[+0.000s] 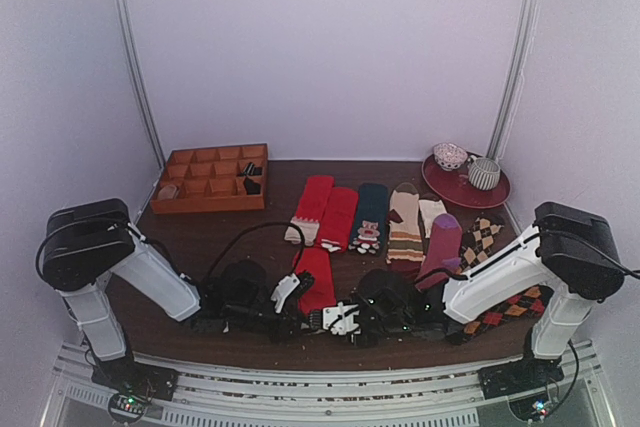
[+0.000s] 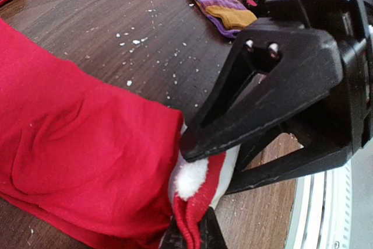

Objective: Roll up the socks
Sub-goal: Roll a pair of socks at the center of the board.

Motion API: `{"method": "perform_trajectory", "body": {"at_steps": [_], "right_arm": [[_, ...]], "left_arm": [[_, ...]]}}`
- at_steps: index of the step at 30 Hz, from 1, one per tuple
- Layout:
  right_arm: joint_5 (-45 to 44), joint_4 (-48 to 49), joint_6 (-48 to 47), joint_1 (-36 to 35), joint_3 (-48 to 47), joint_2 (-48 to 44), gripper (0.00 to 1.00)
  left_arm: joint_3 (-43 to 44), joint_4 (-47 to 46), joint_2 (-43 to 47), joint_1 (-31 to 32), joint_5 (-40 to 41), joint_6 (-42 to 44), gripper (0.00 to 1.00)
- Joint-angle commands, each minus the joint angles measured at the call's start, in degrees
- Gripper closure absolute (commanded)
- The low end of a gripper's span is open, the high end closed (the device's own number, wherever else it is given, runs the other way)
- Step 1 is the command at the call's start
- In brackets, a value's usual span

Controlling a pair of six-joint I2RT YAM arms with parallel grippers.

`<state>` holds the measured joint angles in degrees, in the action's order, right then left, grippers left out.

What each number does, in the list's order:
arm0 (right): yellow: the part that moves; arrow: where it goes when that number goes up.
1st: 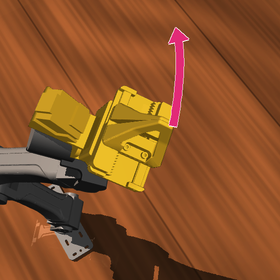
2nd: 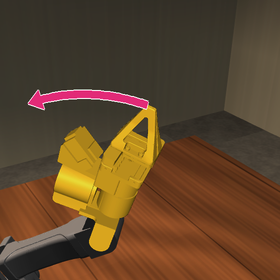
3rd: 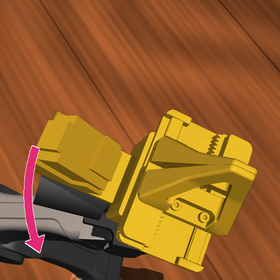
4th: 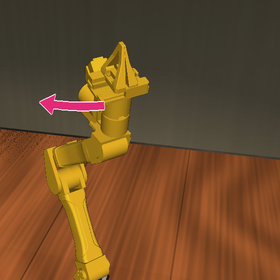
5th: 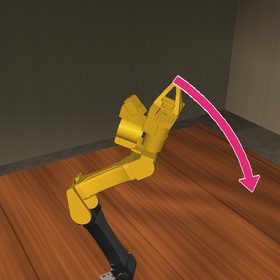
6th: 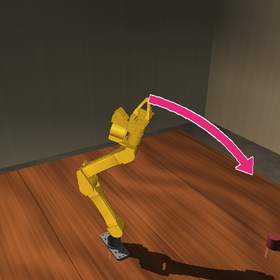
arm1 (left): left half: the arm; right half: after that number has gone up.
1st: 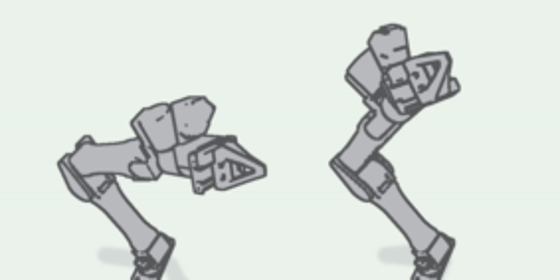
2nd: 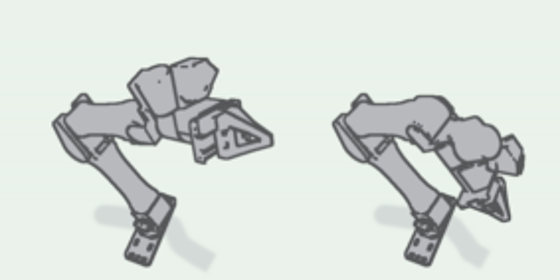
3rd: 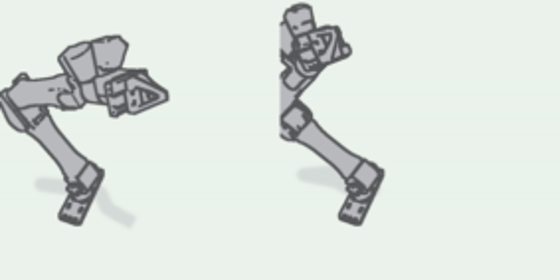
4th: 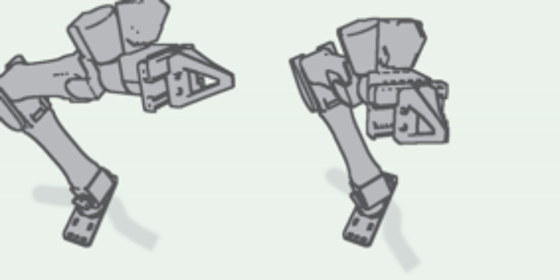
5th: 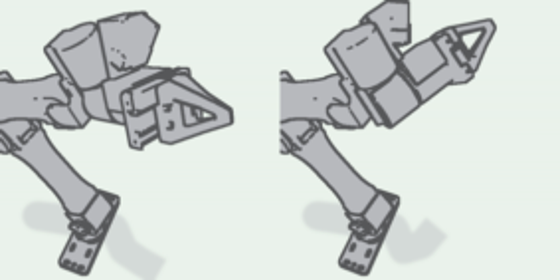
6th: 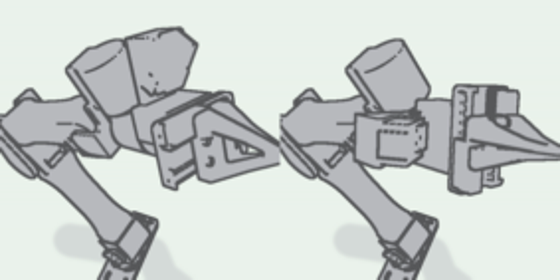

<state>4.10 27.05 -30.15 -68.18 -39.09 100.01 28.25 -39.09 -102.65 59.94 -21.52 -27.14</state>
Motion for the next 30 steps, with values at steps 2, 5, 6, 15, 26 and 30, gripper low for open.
{"method": "perform_trajectory", "body": {"at_steps": [2,5,6,15,26,30], "right_arm": [[-0.7,-2.9,1.3,-0.3,-1.4,1.9,0.67],[-1.1,-3.6,2.5,-0.4,-1.9,3.2,0.74],[-1.6,-4.4,3.1,-0.3,-2.5,3.8,0.78],[9.6,-13.6,10.0,2.8,-5.8,3.5,0.89],[29.3,-37.1,21.1,11.6,-18.9,14.4,0.89],[32.1,-42.1,23.4,12.5,-21.9,17.3,0.89]], "left_arm": [[-3.7,19.2,-4.4,0.6,-0.9,-0.3,1.0],[-3.6,19.1,-4.4,0.6,-0.9,-0.1,1.0],[-3.8,19.1,-4.4,0.6,-0.8,-0.1,1.0],[-4.7,20.6,1.9,0.6,7.9,1.9,0.41],[-10.1,15.4,23.0,6.1,30.7,10.7,0.02],[-15.0,3.1,27.7,6.9,31.7,19.3,0.03]]}}
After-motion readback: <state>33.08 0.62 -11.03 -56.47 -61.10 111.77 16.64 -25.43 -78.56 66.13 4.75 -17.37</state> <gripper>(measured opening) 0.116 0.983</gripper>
